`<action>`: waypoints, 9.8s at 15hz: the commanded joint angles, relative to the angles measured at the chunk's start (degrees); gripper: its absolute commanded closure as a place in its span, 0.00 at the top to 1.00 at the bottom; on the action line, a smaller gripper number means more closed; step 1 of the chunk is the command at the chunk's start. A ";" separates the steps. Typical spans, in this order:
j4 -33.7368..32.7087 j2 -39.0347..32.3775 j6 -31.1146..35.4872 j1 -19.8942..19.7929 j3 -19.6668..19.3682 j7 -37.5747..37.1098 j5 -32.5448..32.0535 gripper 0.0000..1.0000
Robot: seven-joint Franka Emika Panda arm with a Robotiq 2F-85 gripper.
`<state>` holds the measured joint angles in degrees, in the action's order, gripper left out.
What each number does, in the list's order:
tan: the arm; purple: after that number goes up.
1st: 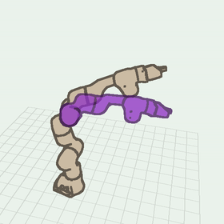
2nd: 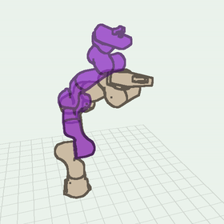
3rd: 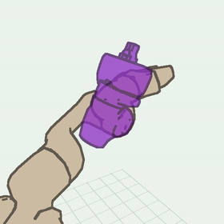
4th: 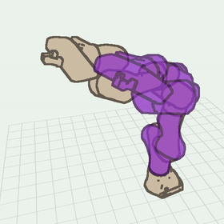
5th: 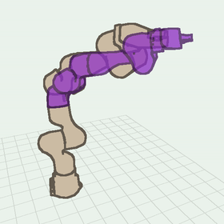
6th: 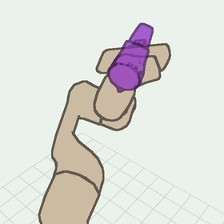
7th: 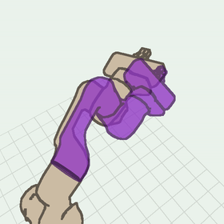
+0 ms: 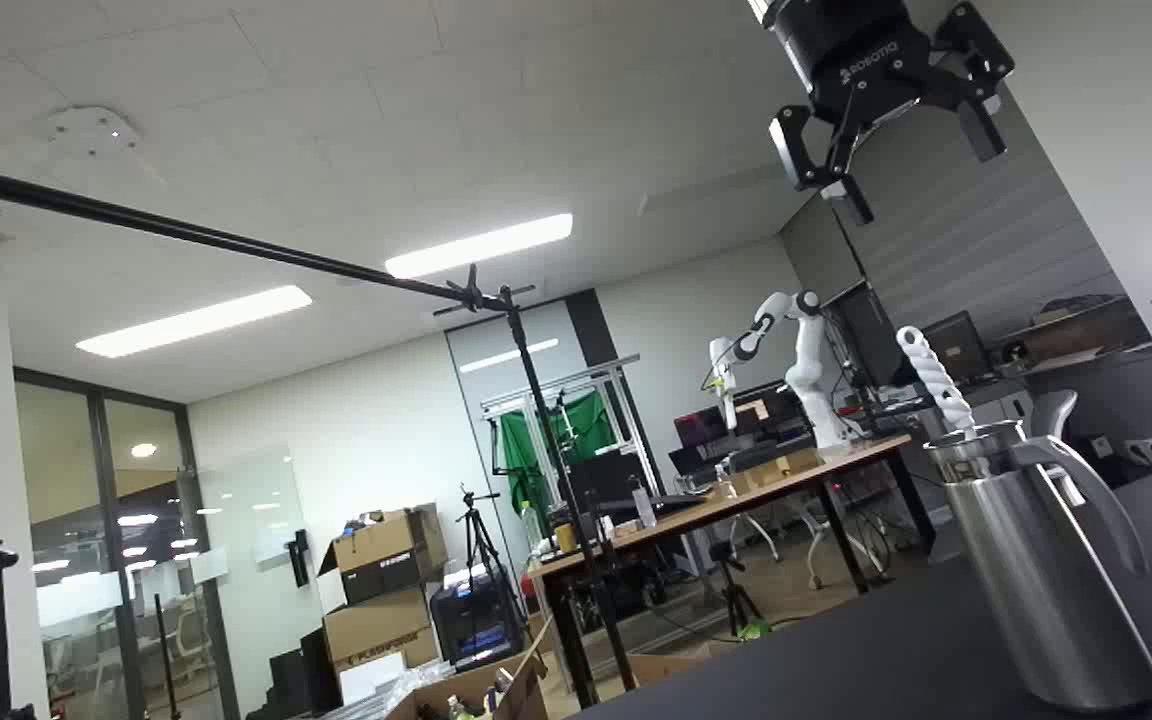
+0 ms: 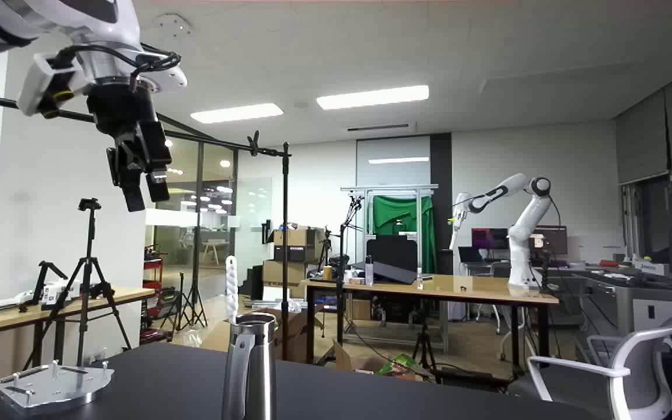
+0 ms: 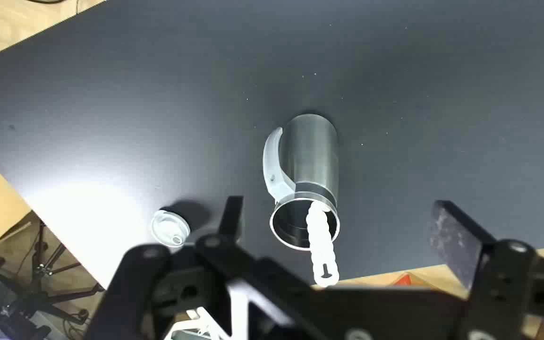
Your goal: Stir the contents in the flusk.
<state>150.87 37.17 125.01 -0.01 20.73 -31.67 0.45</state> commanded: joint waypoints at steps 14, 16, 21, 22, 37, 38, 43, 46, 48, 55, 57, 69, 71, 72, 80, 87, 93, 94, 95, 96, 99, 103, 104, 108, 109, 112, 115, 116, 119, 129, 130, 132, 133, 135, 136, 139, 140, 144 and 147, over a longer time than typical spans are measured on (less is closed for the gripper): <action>-5.67 -9.34 1.44 -3.75 -1.36 -2.46 -4.19 1.00; -8.33 -13.55 2.52 -5.58 -1.97 -4.05 -5.46 1.00; -16.03 -25.24 6.51 -7.14 -4.32 -11.62 -7.53 1.00; -16.94 -26.91 7.54 -6.78 -4.86 -14.68 -7.40 1.00; -20.04 -38.83 6.53 2.46 -11.75 -57.64 -14.54 0.51; -20.28 -39.23 5.90 2.78 -12.20 -57.49 -13.97 0.45; -21.24 -40.90 3.99 3.84 -13.93 -55.46 -12.74 0.11; -21.80 -41.29 3.00 4.22 -14.49 -53.30 -12.44 0.00; -22.08 -41.56 2.51 4.32 -14.44 -48.12 -10.58 0.00; -23.34 -40.45 0.62 3.82 -15.77 -31.78 -7.94 0.61; -24.10 -40.54 -0.43 3.56 -16.60 -29.87 -8.09 0.73; -25.28 -42.19 -0.77 3.02 -19.55 -26.12 -8.76 0.25; -25.26 -42.29 -0.68 3.05 -19.52 -25.98 -8.50 0.11; -25.21 -42.30 -0.51 3.09 -19.49 -25.98 -8.52 0.05; -26.23 -39.64 0.02 4.08 -18.57 -23.42 -9.85 0.04; -32.19 -33.33 -6.98 5.53 -15.80 -17.42 -13.98 0.05; -31.86 -32.97 -6.79 4.43 -15.24 -11.20 -12.09 0.05; -30.17 -33.85 -5.15 4.06 -15.49 -11.36 -12.22 0.05; -28.85 -34.84 -3.85 3.79 -15.76 -11.20 -12.09 0.05; -27.19 -36.27 -1.82 3.51 -15.98 -11.59 -12.49 0.05; -24.69 -41.17 1.85 3.28 -16.73 -11.62 -12.36 0.05; -26.46 -41.70 0.83 4.56 -17.00 -10.46 -12.65 0.05; -27.38 -39.65 -0.76 4.93 -16.80 -9.92 -13.19 0.05; -31.67 -32.53 -9.27 5.85 -15.59 -5.37 -14.02 0.05; -33.02 -30.80 -11.61 5.84 -15.18 -4.17 -14.17 0.05; -33.69 -28.04 -12.95 4.85 -14.76 -0.67 -13.20 0.05; -29.40 -28.12 -7.86 3.70 -15.17 -0.09 -11.68 0.05; -27.45 -28.99 -5.14 3.33 -15.38 -0.36 -11.22 0.05; -22.87 -34.01 1.65 2.17 -15.67 -2.32 -11.32 0.05; -31.07 -30.87 -16.58 5.24 -14.31 1.50 -17.30 0.05; -32.34 -29.57 -18.32 5.31 -13.92 2.18 -18.15 0.05; -33.33 -27.36 -17.78 4.99 -13.71 3.96 -16.86 0.05; -32.53 -26.54 -15.17 4.62 -13.83 3.72 -15.93 0.05; -30.02 -26.26 -10.19 4.02 -14.33 3.22 -13.66 0.05; -28.73 -26.69 -7.59 3.69 -14.54 2.94 -12.50 0.05; -23.62 -30.68 0.87 2.64 -15.26 2.65 -8.46 0.05; -22.50 -32.31 2.77 2.39 -15.45 2.77 -7.62 0.05; -24.00 -37.93 -1.17 2.43 -16.01 1.84 -9.69 0.05; -27.01 -36.00 -9.84 3.32 -16.16 2.48 -14.24 0.05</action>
<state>127.70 -1.24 123.56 2.29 4.92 -28.86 -10.50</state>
